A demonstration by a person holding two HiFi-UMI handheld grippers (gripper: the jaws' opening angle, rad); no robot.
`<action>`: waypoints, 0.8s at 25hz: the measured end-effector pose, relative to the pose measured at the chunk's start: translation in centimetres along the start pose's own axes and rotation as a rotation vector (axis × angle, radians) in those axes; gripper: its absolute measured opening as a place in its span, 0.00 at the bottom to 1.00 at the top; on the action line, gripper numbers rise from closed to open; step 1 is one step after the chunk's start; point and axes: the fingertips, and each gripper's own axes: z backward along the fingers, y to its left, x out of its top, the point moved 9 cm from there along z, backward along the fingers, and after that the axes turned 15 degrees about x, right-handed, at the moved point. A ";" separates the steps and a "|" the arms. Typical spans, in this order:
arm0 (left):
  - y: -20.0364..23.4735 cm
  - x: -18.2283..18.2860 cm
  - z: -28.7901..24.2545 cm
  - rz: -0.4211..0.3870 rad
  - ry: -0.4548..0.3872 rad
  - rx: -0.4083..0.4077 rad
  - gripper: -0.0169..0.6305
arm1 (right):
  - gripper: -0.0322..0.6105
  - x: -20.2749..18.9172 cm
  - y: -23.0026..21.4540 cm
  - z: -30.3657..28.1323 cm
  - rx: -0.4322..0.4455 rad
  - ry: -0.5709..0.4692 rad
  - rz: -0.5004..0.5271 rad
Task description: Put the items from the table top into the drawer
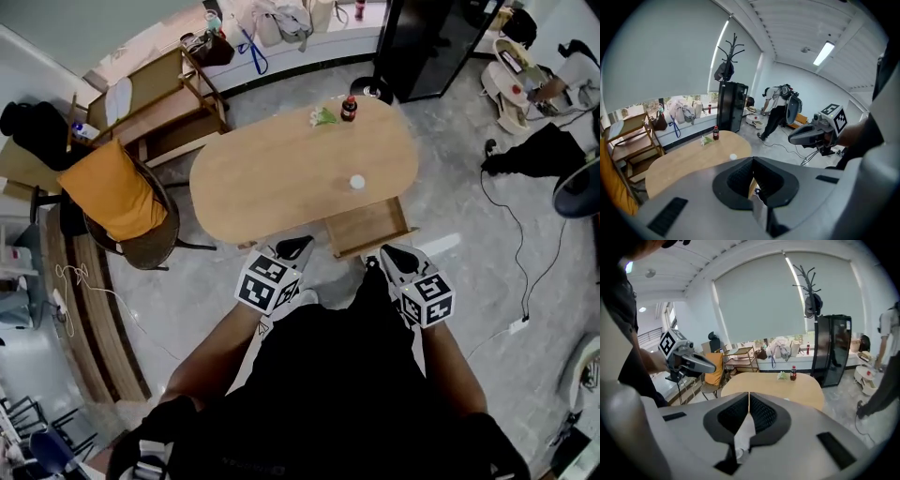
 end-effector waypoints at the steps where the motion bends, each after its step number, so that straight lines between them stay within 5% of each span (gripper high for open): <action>1: 0.1 0.3 -0.9 0.025 0.008 0.029 0.03 | 0.06 0.4 -1.7 -0.7 0.032 0.035 0.023; 8: 0.7 0.8 -8.2 0.209 0.139 0.218 0.03 | 0.06 2.4 -14.6 -6.8 0.187 0.217 0.109; 16: -0.5 -0.3 -13.2 0.402 0.240 0.382 0.03 | 0.06 -4.0 -26.1 -17.5 0.294 0.575 0.299; 18: -1.2 -0.9 -13.5 0.438 0.257 0.407 0.03 | 0.24 -5.3 -27.8 -20.3 0.313 0.637 0.315; 20: -2.0 -1.8 -14.0 0.477 0.275 0.426 0.03 | 0.30 -6.4 -29.1 -23.2 0.329 0.701 0.331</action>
